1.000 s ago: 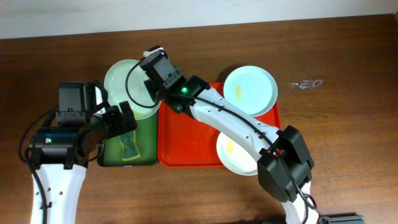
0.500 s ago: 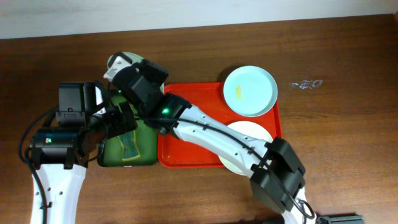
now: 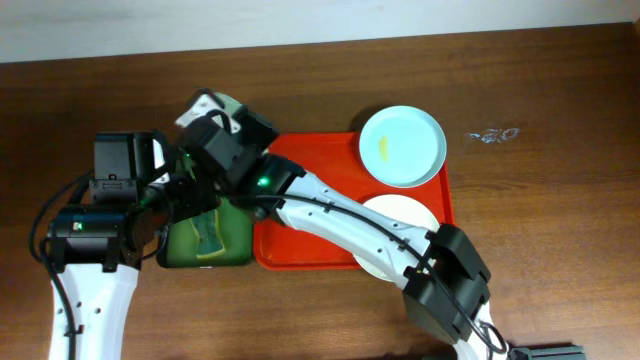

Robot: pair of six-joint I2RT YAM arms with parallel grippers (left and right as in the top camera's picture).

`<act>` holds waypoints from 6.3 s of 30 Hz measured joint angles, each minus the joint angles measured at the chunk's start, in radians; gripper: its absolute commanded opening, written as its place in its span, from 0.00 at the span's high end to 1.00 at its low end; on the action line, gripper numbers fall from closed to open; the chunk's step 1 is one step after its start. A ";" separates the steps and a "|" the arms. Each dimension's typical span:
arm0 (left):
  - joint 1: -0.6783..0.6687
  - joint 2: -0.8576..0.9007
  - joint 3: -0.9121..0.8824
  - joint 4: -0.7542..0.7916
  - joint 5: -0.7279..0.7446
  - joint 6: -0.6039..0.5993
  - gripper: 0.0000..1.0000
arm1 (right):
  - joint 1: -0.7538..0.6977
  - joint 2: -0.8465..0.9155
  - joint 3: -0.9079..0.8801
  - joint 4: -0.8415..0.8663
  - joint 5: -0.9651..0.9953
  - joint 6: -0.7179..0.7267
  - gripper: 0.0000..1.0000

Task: Clean dirty plates on tray and stack at the side
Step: 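Lift the cleaned plate with the right gripper and carry it right, then lower the plate onto the table right of the red tray and release, then move right gripper to the cream plate and drag it to tray center, then grip the cream plate's rim with the right gripper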

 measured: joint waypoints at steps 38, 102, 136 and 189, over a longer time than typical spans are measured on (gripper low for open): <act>0.000 -0.001 0.000 0.001 0.003 0.000 0.01 | -1.484 -0.167 -0.282 -0.644 -0.851 0.401 0.47; 0.000 -0.001 0.000 0.001 0.003 0.000 0.01 | -0.975 -0.177 -0.692 -0.764 -0.991 0.248 0.96; 0.000 -0.001 0.000 0.001 0.003 0.000 0.01 | -0.586 -0.173 -0.198 -0.859 -1.027 0.457 0.01; 0.000 -0.001 0.000 0.001 0.003 0.000 0.01 | -0.404 -0.173 -0.475 -0.547 -0.671 0.728 0.62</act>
